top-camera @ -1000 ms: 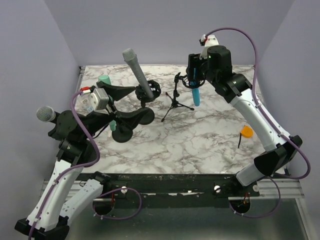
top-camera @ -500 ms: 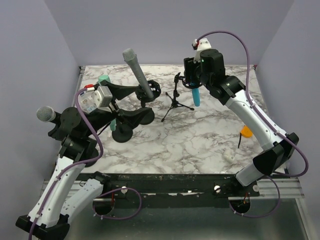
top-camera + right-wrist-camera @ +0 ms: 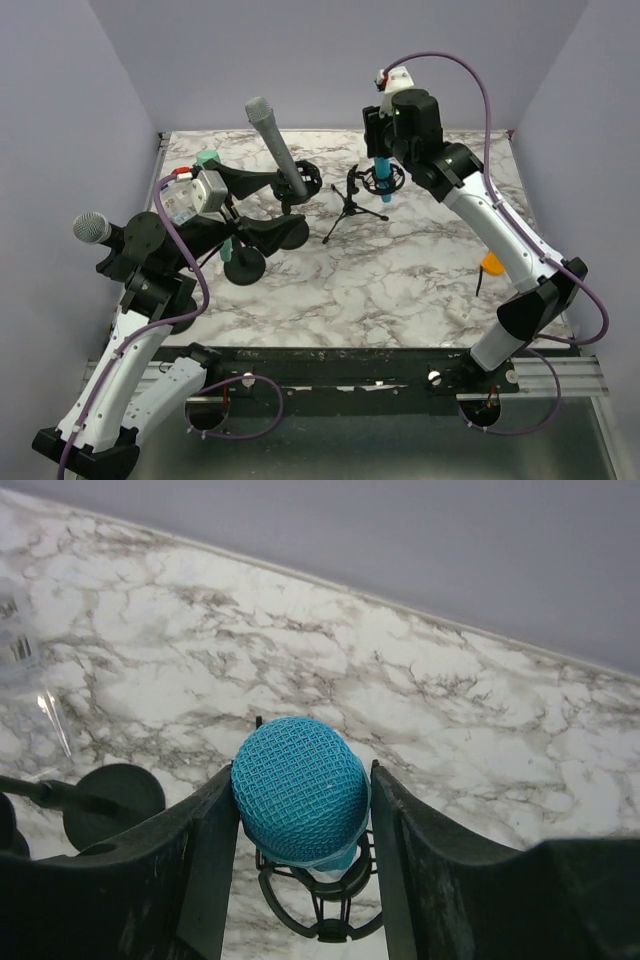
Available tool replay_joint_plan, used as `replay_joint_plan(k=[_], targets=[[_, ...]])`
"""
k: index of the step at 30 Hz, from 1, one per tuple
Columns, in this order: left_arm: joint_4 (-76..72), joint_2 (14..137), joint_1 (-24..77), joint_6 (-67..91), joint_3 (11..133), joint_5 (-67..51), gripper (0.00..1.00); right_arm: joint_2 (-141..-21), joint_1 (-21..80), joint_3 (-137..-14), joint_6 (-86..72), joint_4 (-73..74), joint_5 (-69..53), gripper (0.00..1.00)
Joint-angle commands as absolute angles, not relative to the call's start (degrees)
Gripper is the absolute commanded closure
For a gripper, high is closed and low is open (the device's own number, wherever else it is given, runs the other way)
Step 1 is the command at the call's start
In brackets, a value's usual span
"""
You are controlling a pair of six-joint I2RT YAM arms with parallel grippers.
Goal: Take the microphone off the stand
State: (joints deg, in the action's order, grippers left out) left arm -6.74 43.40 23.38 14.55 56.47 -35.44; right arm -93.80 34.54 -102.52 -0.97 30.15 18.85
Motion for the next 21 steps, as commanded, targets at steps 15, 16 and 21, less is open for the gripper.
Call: replay_joint_plan(k=[15,16,21], targets=[[-8.17,43.60,23.55,14.59,56.07,-36.83,0.01,-87.99,35.17,-116.72,-3.50,26.28,19.71,0.82],[-8.17,43.59,23.55,14.59,56.07,-36.85,0.01,-86.88,35.20,-115.83,-3.67,25.15,20.16,0.83],[-8.17,43.69,23.55,14.67,56.07,-36.90,0.01,-83.07,35.15,-110.50,-3.50,20.49,26.52,0.97]])
